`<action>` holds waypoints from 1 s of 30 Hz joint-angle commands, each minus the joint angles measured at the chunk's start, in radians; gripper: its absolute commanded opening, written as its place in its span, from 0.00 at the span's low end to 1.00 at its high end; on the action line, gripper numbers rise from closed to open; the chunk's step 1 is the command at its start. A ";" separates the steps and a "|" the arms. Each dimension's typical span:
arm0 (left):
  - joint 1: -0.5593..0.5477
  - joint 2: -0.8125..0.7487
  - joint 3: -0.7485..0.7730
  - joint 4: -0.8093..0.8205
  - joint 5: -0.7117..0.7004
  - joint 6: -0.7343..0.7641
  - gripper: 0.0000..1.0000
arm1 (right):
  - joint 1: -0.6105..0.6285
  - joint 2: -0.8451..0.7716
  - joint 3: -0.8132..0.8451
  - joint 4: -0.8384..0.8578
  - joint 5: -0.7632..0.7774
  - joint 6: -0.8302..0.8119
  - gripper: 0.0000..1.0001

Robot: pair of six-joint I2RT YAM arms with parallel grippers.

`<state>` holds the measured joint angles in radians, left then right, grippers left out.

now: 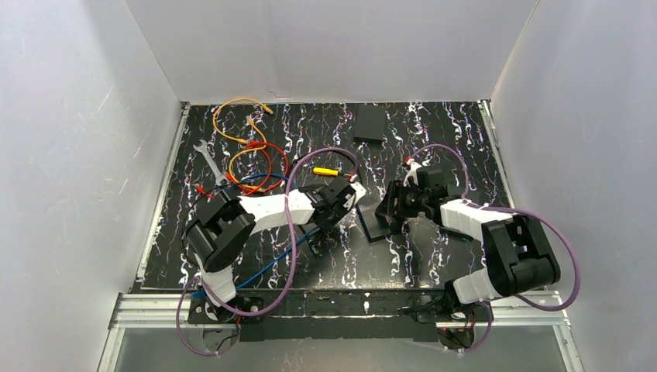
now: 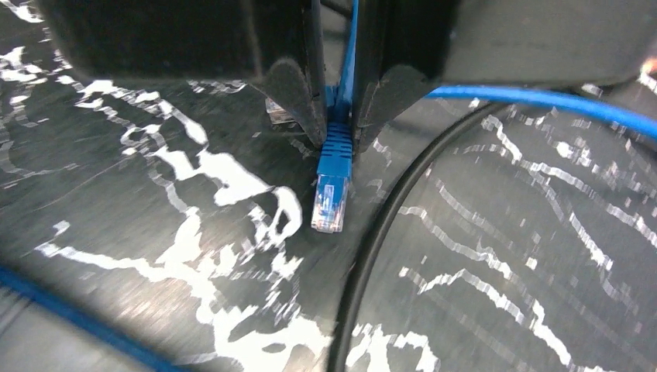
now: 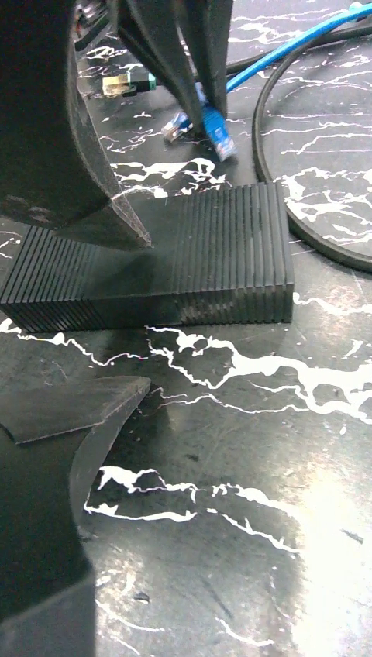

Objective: Insert the plug into the switch port
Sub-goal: Insert the connector into the switch port.

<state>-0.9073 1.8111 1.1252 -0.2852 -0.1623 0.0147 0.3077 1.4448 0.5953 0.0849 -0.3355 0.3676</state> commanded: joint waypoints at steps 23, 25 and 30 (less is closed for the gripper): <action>-0.146 -0.133 -0.027 -0.003 0.091 -0.037 0.00 | -0.002 -0.091 -0.106 0.055 -0.063 0.046 0.68; -0.149 -0.112 -0.031 0.020 0.107 -0.043 0.00 | -0.002 -0.079 -0.112 0.068 -0.073 0.052 0.67; -0.167 -0.085 -0.031 0.057 0.124 -0.039 0.00 | -0.002 -0.057 -0.118 0.099 -0.094 0.061 0.64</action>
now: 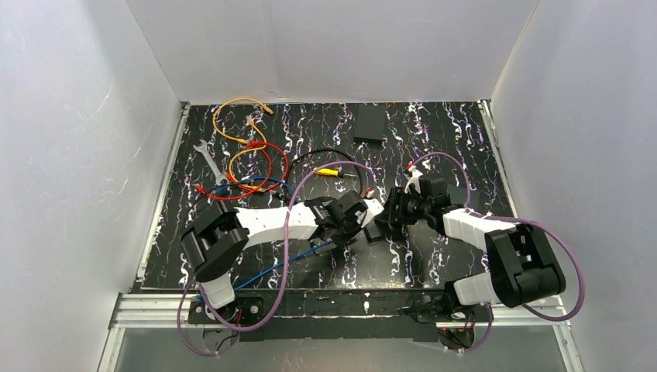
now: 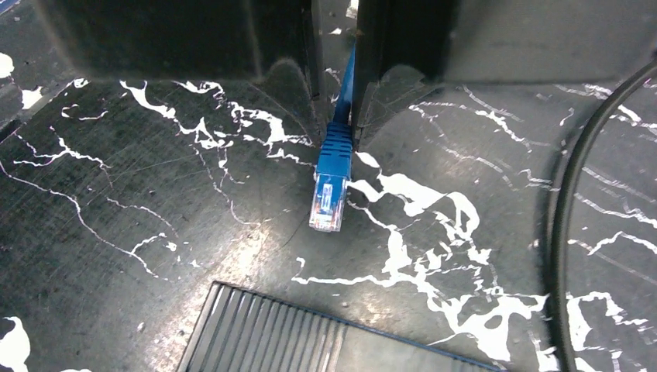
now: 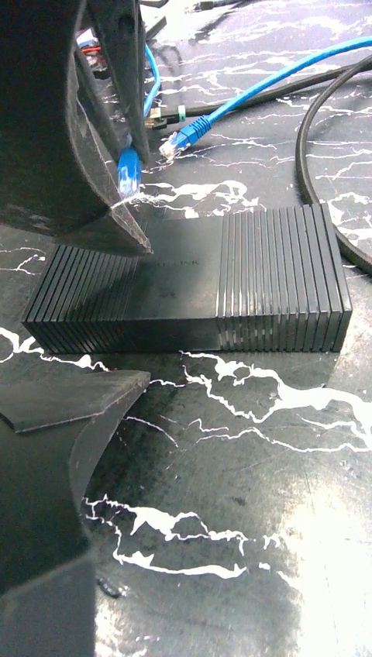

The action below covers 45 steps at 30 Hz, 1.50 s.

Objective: Insert the plug into the switch port
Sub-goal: Insert the connector into the switch port.

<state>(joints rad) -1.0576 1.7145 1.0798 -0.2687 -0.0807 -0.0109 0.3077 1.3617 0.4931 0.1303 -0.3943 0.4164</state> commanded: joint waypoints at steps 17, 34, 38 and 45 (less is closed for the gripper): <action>-0.069 0.078 0.041 0.069 -0.008 -0.047 0.00 | 0.000 0.064 -0.046 0.132 -0.080 0.051 0.58; -0.070 0.056 0.031 0.104 -0.062 -0.097 0.00 | -0.001 0.064 -0.050 0.135 -0.077 0.053 0.58; -0.068 0.050 0.027 0.120 -0.041 -0.094 0.00 | -0.001 0.064 -0.050 0.134 -0.078 0.053 0.58; -0.068 0.030 0.002 0.161 -0.033 -0.102 0.00 | -0.001 0.064 -0.050 0.133 -0.078 0.053 0.59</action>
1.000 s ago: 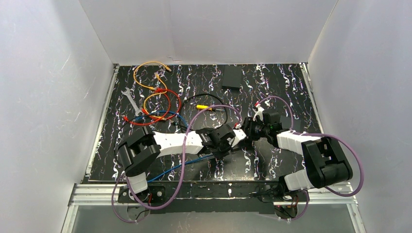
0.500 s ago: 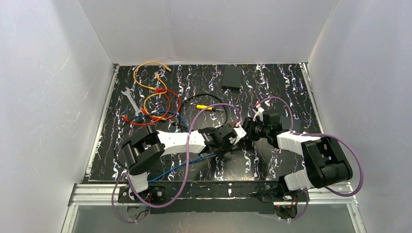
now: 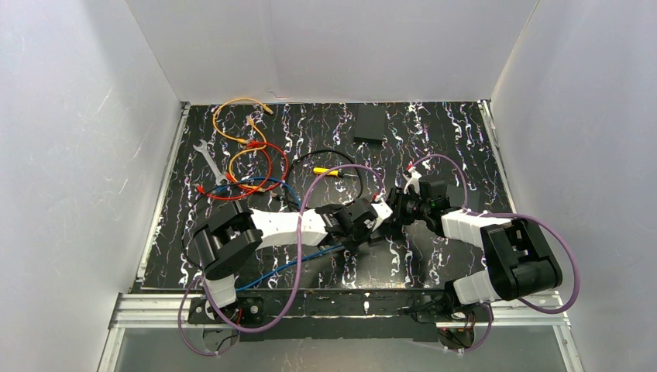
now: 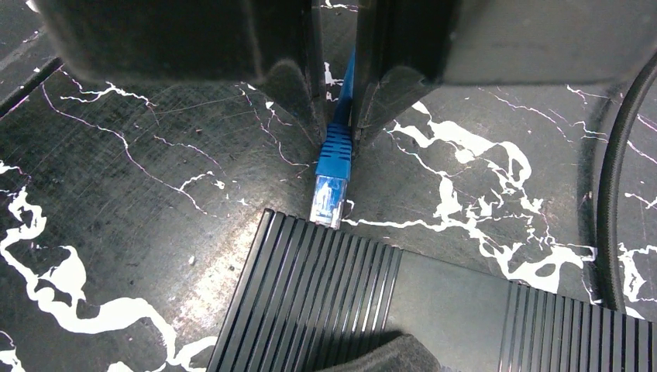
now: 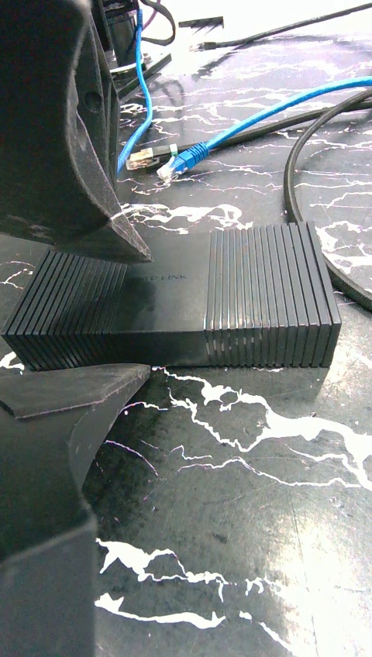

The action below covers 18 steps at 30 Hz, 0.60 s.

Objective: Insert the plug into the switch port
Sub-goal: Insert the connector into the switch port.

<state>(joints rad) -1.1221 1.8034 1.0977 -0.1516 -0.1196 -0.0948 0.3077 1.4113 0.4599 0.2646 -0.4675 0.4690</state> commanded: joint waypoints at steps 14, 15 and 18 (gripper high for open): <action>-0.004 -0.065 -0.045 0.085 0.005 -0.069 0.00 | -0.001 0.014 -0.017 -0.006 0.001 0.002 0.59; -0.005 -0.063 -0.050 0.099 0.008 -0.079 0.00 | -0.001 0.014 -0.017 -0.007 0.003 0.003 0.59; -0.004 -0.058 -0.064 0.130 0.022 -0.108 0.00 | 0.000 0.013 -0.018 -0.010 0.005 0.003 0.59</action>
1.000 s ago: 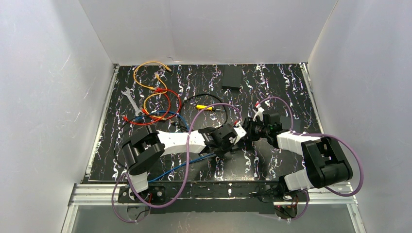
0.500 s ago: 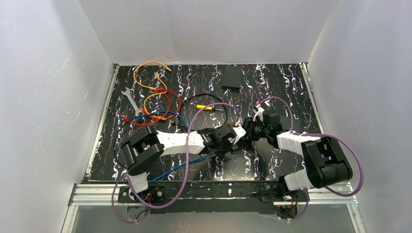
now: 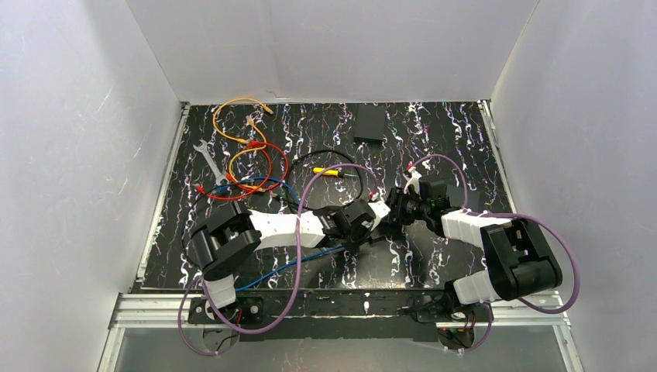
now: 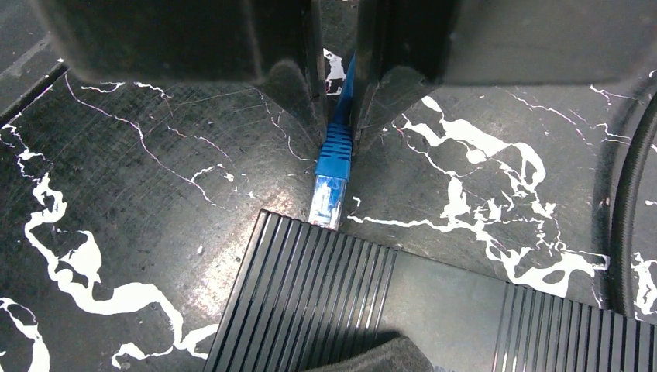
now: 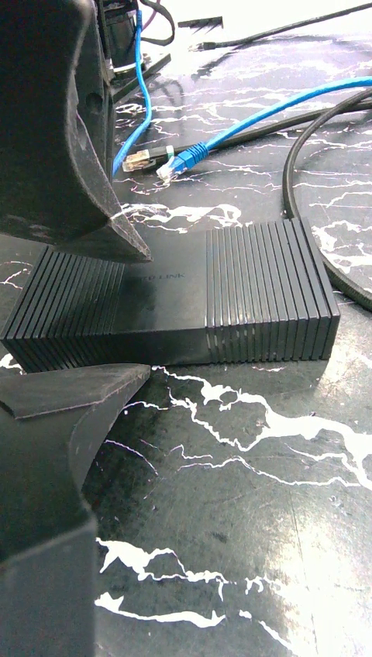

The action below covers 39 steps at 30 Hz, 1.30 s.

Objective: Insert the plug into the switch port
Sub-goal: Insert the connector into the switch port.

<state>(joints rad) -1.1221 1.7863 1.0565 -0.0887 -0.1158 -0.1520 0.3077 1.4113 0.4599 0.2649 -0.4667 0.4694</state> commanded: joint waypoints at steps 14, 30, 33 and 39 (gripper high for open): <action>-0.004 -0.044 -0.054 0.114 0.012 -0.123 0.00 | -0.002 -0.059 -0.019 -0.106 0.119 0.004 0.65; -0.004 -0.063 -0.073 0.117 0.026 -0.114 0.00 | -0.001 -0.260 -0.101 -0.221 0.103 0.032 0.58; -0.004 -0.070 -0.076 0.120 0.033 -0.114 0.00 | 0.001 -0.244 -0.110 -0.192 0.078 0.044 0.57; -0.004 -0.083 -0.088 0.124 0.024 -0.115 0.00 | 0.012 -0.247 -0.119 -0.153 0.050 0.065 0.55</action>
<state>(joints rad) -1.1221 1.7664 0.9878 0.0265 -0.0898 -0.2626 0.3096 1.1679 0.3561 0.0738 -0.3737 0.5102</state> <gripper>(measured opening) 0.130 0.556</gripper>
